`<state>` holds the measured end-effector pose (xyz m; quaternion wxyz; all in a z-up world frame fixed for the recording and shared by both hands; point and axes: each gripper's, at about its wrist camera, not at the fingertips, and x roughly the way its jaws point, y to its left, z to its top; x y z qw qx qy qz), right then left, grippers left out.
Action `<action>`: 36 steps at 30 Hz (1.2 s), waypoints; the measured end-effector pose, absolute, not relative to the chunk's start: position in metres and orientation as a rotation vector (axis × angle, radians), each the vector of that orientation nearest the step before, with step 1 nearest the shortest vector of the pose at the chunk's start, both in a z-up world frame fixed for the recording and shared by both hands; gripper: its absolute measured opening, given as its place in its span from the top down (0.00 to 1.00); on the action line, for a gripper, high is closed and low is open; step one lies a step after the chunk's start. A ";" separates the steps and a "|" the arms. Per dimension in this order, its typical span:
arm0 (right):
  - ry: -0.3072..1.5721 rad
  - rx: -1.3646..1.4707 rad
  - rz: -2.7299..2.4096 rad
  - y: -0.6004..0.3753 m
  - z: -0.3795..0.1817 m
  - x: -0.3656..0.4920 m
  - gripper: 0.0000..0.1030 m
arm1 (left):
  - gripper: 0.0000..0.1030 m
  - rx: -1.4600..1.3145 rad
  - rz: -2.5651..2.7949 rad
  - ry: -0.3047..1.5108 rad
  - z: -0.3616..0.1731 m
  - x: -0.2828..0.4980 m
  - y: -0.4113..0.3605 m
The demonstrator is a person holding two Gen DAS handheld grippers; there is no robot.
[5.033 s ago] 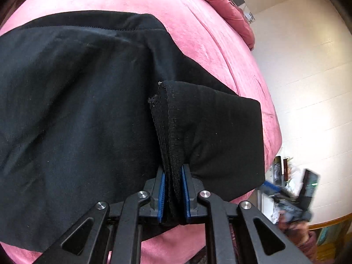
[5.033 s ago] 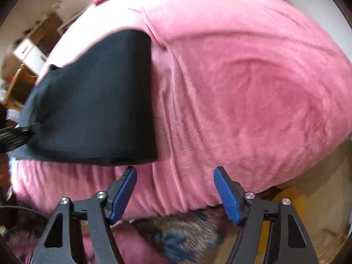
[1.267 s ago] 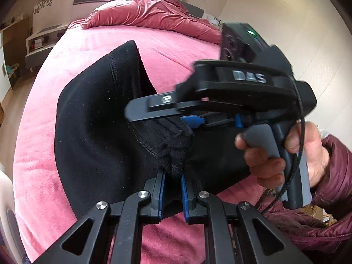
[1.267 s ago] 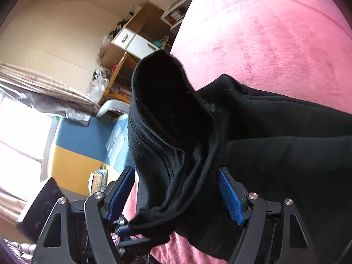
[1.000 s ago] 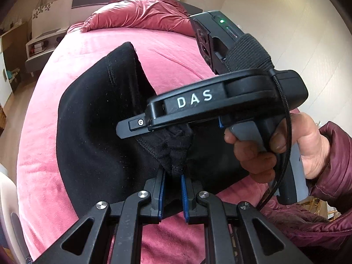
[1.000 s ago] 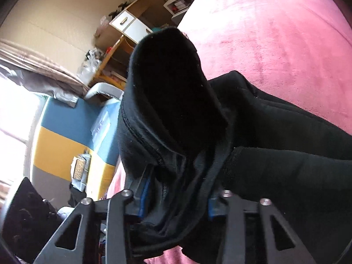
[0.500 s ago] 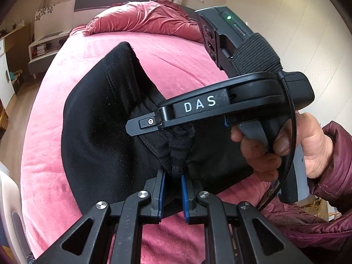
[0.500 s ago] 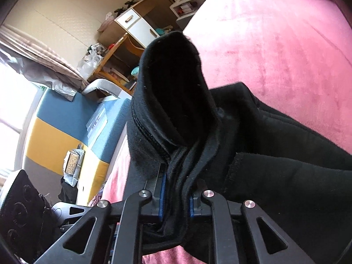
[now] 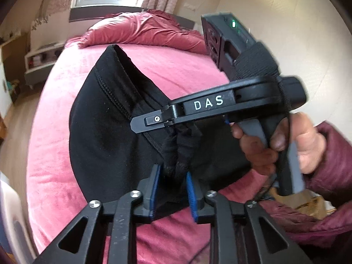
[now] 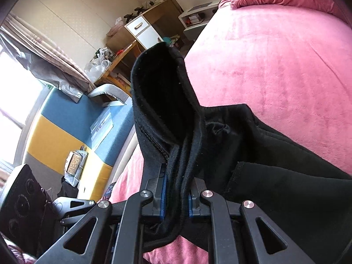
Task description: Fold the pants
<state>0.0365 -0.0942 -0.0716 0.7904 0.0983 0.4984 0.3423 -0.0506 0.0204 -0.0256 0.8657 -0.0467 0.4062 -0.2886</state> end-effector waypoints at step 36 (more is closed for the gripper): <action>1.061 0.542 0.306 -0.310 -0.108 -0.028 0.87 | 0.70 -0.334 -0.603 1.086 -0.095 0.036 0.017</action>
